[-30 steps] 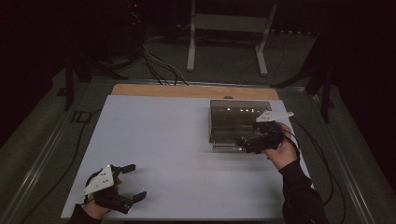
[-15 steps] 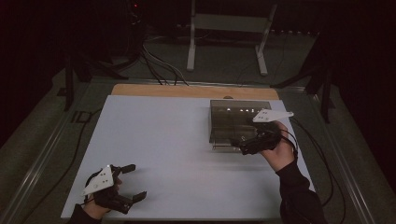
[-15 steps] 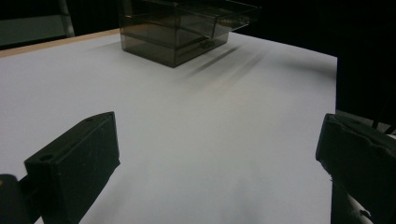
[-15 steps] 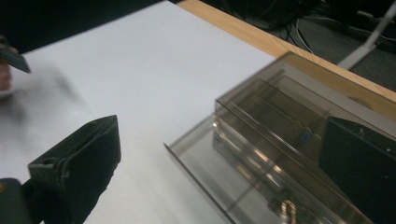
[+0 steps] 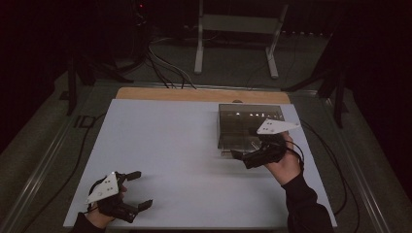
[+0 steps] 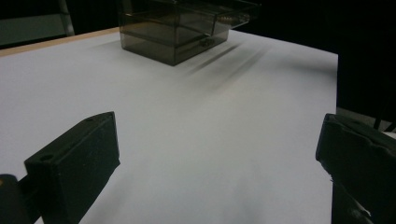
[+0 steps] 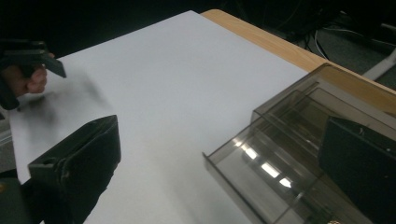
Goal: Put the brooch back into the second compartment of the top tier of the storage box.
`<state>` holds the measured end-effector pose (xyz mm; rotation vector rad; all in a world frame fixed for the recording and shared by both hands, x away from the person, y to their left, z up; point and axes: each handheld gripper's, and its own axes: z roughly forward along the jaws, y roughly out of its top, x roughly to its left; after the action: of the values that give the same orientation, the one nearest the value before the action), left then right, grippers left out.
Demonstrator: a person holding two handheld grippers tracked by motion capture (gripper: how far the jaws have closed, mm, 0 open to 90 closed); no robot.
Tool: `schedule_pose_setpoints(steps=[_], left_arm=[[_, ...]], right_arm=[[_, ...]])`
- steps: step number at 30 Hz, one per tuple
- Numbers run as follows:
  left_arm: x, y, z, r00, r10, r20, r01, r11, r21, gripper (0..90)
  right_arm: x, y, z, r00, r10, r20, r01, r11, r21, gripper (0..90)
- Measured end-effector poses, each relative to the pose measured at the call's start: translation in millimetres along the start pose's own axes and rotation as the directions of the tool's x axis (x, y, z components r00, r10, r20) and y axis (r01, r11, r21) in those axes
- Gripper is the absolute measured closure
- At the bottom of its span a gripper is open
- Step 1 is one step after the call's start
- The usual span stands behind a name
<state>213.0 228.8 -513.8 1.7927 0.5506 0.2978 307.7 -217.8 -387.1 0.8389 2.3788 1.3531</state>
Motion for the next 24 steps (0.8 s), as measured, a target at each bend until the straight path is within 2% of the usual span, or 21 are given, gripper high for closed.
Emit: schedule_pose_setpoints(steps=[4,10,24], left_arm=[[-0.3,0.1,-0.7,1.0000,0.005,-0.001,-0.005,1.0000,0.002,0.6],[-0.1,0.4,-0.7,1.0000,0.004,-0.001,-0.004,1.0000,-0.001,0.6],[-0.6,0.3,-0.7,1.0000,0.000,0.002,0.000,1.0000,-0.003,0.6]], right_arm=[[6.7,-5.4,1.1,0.9998,0.006,-0.018,-0.007,1.000,-0.030,0.0],[14.0,-17.7,4.0,1.0000,-0.004,-0.004,0.004,0.999,-0.042,0.0],[14.7,-51.5,8.2,0.9996,-0.004,-0.027,0.003,0.999,-0.044,0.0]])
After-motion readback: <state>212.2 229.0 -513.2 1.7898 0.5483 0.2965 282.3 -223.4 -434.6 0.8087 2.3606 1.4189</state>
